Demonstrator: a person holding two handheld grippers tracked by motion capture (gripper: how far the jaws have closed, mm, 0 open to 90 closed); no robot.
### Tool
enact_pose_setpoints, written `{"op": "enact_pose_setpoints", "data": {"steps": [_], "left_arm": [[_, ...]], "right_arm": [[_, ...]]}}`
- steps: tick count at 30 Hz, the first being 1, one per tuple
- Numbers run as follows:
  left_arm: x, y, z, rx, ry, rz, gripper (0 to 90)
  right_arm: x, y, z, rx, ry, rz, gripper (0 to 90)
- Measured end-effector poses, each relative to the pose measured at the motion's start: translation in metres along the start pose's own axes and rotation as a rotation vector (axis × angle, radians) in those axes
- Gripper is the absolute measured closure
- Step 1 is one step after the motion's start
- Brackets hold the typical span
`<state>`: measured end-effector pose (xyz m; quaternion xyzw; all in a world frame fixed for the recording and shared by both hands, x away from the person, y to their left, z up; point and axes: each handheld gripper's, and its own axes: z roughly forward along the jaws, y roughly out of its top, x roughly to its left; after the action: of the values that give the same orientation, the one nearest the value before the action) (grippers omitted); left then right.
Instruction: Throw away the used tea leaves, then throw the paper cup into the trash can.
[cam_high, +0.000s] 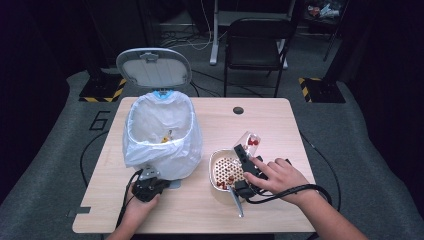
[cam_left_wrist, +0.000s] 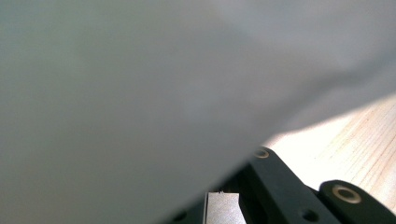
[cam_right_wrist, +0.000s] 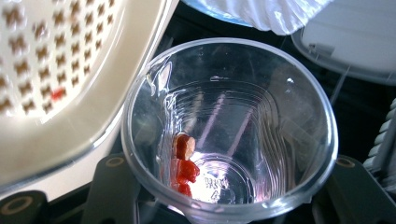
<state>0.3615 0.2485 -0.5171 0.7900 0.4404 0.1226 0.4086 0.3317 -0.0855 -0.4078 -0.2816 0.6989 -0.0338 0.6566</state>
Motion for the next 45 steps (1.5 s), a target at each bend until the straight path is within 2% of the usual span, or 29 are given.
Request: {"op": "enact_pose_setpoints", "data": {"steps": [1, 2, 3, 4, 5, 6, 7, 9, 10, 11, 12, 13, 14, 15, 17, 19, 21, 23, 24, 33, 34, 35, 37, 39, 40, 41, 45], "left_arm": [[0.0, 0.0, 0.0, 0.0, 0.0, 0.0, 90.0], [0.0, 0.0, 0.0, -0.001, 0.0, -0.001, 90.0], [0.0, 0.0, 0.0, 0.001, 0.0, 0.002, 90.0], [-0.001, 0.0, 0.001, -0.012, -0.001, -0.015, 90.0], [-0.001, 0.0, 0.001, -0.016, -0.003, -0.015, 90.0], [-0.001, 0.0, 0.001, -0.017, -0.005, -0.018, 90.0], [-0.001, 0.0, 0.001, -0.016, -0.005, -0.017, 90.0], [-0.001, 0.0, 0.001, -0.016, -0.004, -0.019, 90.0], [-0.001, 0.0, 0.001, -0.017, -0.005, -0.019, 90.0], [0.001, 0.0, -0.001, 0.008, -0.004, 0.015, 90.0], [0.0, 0.0, 0.0, 0.0, -0.003, -0.002, 90.0], [0.0, 0.0, 0.0, -0.001, 0.0, -0.002, 90.0], [0.0, 0.0, 0.0, -0.001, -0.001, -0.002, 90.0], [0.0, 0.0, 0.0, -0.002, -0.001, -0.003, 90.0], [0.0, 0.0, 0.0, -0.003, 0.001, 0.004, 90.0], [0.0, 0.0, 0.0, -0.003, -0.003, 0.0, 90.0], [0.0, 0.0, 0.0, -0.003, -0.002, -0.001, 90.0], [0.0, 0.0, 0.0, -0.002, 0.0, -0.002, 90.0], [0.0, 0.0, 0.0, 0.0, 0.0, 0.003, 90.0], [0.001, 0.0, 0.0, -0.002, -0.003, 0.0, 90.0], [0.001, 0.0, 0.0, -0.002, -0.003, 0.0, 90.0], [0.001, 0.0, 0.0, -0.008, -0.007, -0.002, 90.0], [0.001, 0.0, 0.0, -0.004, -0.004, -0.005, 90.0], [0.0, 0.0, 0.0, -0.003, -0.003, -0.003, 90.0], [0.0, 0.0, 0.0, -0.003, -0.003, -0.003, 90.0], [0.0, 0.0, 0.0, -0.003, -0.003, -0.003, 90.0], [0.0, 0.0, 0.0, -0.004, -0.002, -0.003, 90.0]], "right_arm": [[0.001, -0.001, -0.001, 0.005, 0.006, 0.067, 44.0], [-0.008, -0.001, 0.001, -0.034, 0.008, 0.005, 44.0], [-0.008, -0.003, 0.001, -0.033, 0.014, 0.035, 44.0], [-0.005, -0.003, -0.001, -0.008, 0.046, 0.121, 44.0], [-0.004, -0.004, -0.002, -0.009, 0.046, 0.147, 44.0], [-0.003, -0.005, -0.002, -0.007, 0.024, 0.184, 44.0], [-0.003, -0.005, -0.003, -0.009, 0.036, 0.21, 44.0], [-0.005, -0.005, -0.004, -0.009, 0.027, 0.243, 44.0], [-0.004, -0.005, -0.004, -0.011, 0.038, 0.288, 44.0], [-0.006, -0.006, -0.005, -0.011, 0.052, 0.336, 44.0], [-0.007, -0.008, -0.005, -0.019, 0.056, 0.391, 44.0], [-0.009, -0.01, -0.006, -0.013, 0.067, 0.479, 44.0], [-0.012, -0.012, -0.006, -0.02, 0.082, 0.513, 44.0], [-0.012, -0.014, -0.006, -0.012, 0.097, 0.604, 44.0], [-0.017, -0.022, -0.005, -0.036, 0.121, 0.717, 44.0], [-0.017, -0.026, -0.003, -0.042, 0.145, 0.805, 44.0], [-0.017, -0.03, -0.002, -0.041, 0.16, 0.871, 44.0], [-0.017, -0.032, -0.001, -0.046, 0.168, 0.922, 44.0], [-0.017, -0.033, 0.0, -0.051, 0.164, 0.927, 44.0], [-0.024, -0.045, 0.0, -0.105, 0.218, 1.141, 43.8], [-0.024, -0.045, 0.0, -0.105, 0.218, 1.141, 43.8], [-0.026, -0.05, 0.0, -0.131, 0.231, 1.21, 43.8], [-0.028, -0.053, 0.0, -0.155, 0.243, 1.266, 43.8], [-0.03, -0.057, 0.001, -0.169, 0.254, 1.313, 43.8], [-0.03, -0.057, 0.001, -0.169, 0.254, 1.313, 43.8], [-0.03, -0.059, 0.001, -0.174, 0.26, 1.334, 43.8], [-0.03, -0.065, 0.003, -0.207, 0.284, 1.434, 43.7]]}}
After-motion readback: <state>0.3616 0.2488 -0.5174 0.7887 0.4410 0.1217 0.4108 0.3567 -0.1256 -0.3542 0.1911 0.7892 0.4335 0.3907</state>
